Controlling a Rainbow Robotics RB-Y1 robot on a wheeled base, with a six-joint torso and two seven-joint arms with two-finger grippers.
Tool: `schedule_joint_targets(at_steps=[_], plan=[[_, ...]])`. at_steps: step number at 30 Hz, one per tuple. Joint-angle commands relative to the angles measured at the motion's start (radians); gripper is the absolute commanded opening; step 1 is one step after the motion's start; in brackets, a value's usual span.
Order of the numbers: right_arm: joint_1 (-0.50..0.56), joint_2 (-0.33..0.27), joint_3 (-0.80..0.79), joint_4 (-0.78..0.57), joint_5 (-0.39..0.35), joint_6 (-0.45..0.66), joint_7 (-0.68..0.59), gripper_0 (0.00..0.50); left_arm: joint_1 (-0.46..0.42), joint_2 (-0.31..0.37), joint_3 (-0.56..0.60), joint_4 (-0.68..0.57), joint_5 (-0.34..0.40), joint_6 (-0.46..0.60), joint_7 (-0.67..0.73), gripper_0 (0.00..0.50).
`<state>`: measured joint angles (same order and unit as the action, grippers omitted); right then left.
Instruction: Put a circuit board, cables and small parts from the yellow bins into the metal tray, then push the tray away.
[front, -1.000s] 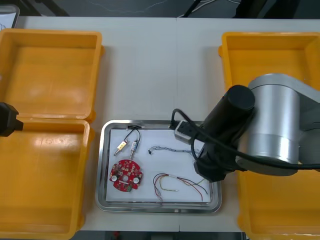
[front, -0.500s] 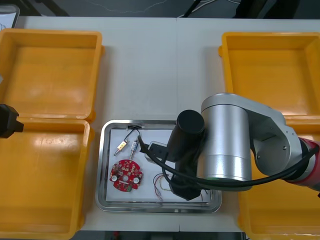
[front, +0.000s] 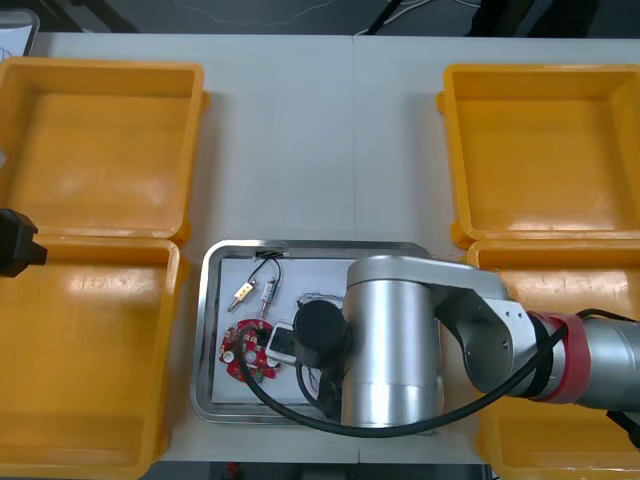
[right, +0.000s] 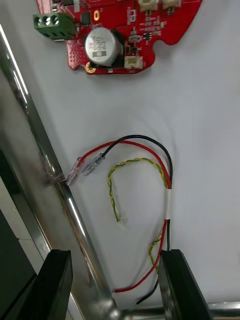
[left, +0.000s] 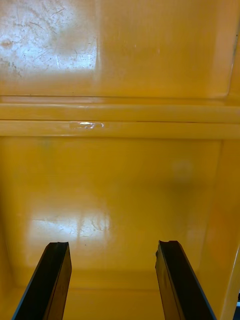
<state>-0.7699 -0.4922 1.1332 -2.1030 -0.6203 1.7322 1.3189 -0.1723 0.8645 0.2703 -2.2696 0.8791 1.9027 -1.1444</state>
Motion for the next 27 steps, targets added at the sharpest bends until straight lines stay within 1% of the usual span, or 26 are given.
schedule_joint_targets(at_steps=[1,4,8,20,27], plan=[[-0.028,0.041,0.048,-0.008,0.010,-0.013,0.057,0.500,0.020,-0.013,0.033,-0.030,0.008,0.009,-0.077,0.500],[-0.026,0.052,0.056,-0.008,0.004,-0.014,0.060,0.500,0.020,-0.013,0.033,-0.030,0.008,0.009,-0.077,0.500],[-0.025,0.061,0.083,-0.003,0.024,-0.020,0.063,0.500,0.020,-0.013,0.033,-0.030,0.008,0.009,-0.077,0.500],[-0.012,0.093,0.103,0.035,0.031,-0.043,0.069,0.500,0.020,-0.013,0.033,-0.030,0.008,0.009,-0.077,0.500],[-0.011,0.133,0.115,0.087,0.047,-0.051,0.077,0.500,0.020,-0.013,0.033,-0.030,0.008,0.009,-0.077,0.500]])
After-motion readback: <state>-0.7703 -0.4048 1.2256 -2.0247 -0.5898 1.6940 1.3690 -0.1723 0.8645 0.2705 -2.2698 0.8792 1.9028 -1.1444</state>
